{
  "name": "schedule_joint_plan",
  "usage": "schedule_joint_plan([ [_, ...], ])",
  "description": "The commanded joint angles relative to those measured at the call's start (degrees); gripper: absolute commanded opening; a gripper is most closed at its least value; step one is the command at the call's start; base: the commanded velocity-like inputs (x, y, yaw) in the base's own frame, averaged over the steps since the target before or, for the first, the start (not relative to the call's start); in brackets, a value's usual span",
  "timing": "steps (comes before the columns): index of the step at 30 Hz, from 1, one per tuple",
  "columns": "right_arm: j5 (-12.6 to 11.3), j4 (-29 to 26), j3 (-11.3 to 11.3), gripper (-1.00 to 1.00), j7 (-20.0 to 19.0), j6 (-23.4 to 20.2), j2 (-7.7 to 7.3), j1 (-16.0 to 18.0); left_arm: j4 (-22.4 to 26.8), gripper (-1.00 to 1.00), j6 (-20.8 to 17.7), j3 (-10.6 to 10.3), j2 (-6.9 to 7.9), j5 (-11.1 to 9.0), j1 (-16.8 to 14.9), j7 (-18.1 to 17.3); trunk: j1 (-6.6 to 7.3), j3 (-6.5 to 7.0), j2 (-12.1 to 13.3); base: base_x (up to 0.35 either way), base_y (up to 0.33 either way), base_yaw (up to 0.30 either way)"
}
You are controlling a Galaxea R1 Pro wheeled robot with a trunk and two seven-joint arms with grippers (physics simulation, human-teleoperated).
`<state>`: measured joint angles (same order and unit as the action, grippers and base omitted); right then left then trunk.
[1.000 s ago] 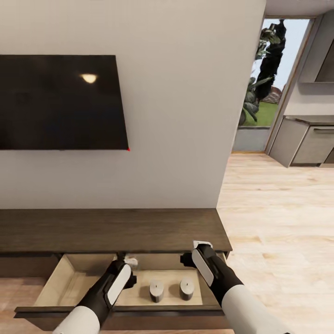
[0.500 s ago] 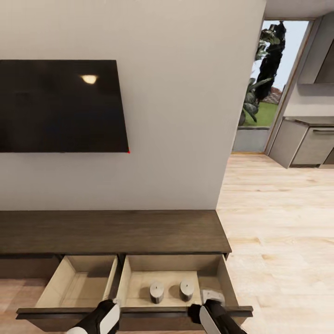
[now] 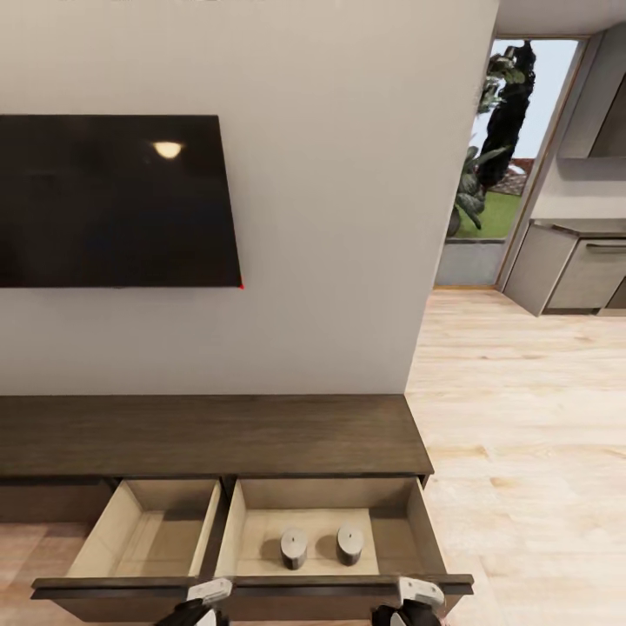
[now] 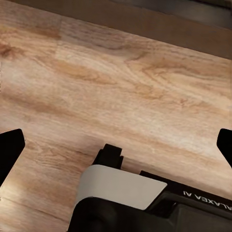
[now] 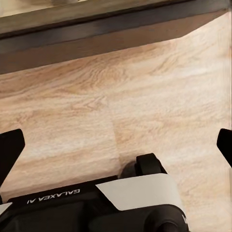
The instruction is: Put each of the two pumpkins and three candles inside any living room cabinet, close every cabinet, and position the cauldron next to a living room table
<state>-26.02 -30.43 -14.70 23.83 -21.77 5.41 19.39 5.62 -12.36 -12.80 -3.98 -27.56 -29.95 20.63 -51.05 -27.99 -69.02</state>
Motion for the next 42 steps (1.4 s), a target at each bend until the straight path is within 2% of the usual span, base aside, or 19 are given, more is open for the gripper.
schedule_joint_plan([
  [1, -0.49, 1.43, -0.46, 1.0, 0.45, 1.55, -0.02, 0.04, -0.47, 1.0, 0.25, -0.52, 0.02, 0.14, 0.04, 0.0, 0.23, 0.13, 0.38, 0.0, 0.0, 0.0],
  [6, -0.52, 5.06, -0.5, 1.0, 0.31, 4.83, -0.03, 0.03, -1.56, 1.0, 2.41, -0.56, -0.29, 3.37, 0.89, -0.7, 1.32, 1.03, 2.38, 0.0, 0.0, 0.0],
  [11, -0.73, 8.33, -0.41, 1.0, 0.31, 7.16, -0.04, 0.03, -1.66, 1.0, 2.66, -0.56, 0.0, 3.85, 1.5, -0.76, 1.98, 1.57, 3.59, 0.0, 0.0, 0.0],
  [18, -0.7, 14.79, -0.4, 1.0, 0.29, 15.68, -0.03, 0.03, -1.67, 1.0, 2.69, -0.54, -0.02, 4.02, 2.31, -0.77, 1.98, 1.57, 3.59, 0.0, 0.0, 0.0],
  [21, -0.76, 15.24, -0.41, 1.0, 0.33, 16.35, 0.23, 0.03, -1.67, 1.0, 3.27, -0.55, -0.12, 4.07, 2.67, -0.78, 1.98, 1.57, 3.59, 0.0, 0.0, 0.0],
  [24, -0.71, 15.37, -0.41, 1.0, 0.38, 16.56, 0.54, 0.03, -1.61, 1.0, 6.12, -0.56, -0.27, 4.14, 3.82, -0.84, 1.98, 1.57, 3.59, 0.0, 0.0, 0.0],
  [27, -0.7, 15.4, -0.41, 1.0, 0.43, 16.6, 0.35, 0.03, -1.59, 1.0, 8.0, -1.55, -0.5, 4.97, 4.76, -0.86, 1.98, 1.57, 3.59, -0.027, 0.0, 0.071],
  [32, -0.7, 15.4, -0.41, 1.0, 0.43, 16.64, 0.15, 0.03, -1.58, 1.0, 8.66, -2.28, -0.64, 5.5, 4.97, -0.86, 1.98, 1.57, 3.59, -0.191, 0.045, 0.235],
  [42, -0.61, 15.42, -0.41, 1.0, 0.43, 16.67, 0.28, 0.03, -1.6, 1.0, 10.45, -2.4, -0.67, 5.58, 4.99, -0.86, 1.98, 1.57, 3.59, -0.071, 0.042, 0.283],
])
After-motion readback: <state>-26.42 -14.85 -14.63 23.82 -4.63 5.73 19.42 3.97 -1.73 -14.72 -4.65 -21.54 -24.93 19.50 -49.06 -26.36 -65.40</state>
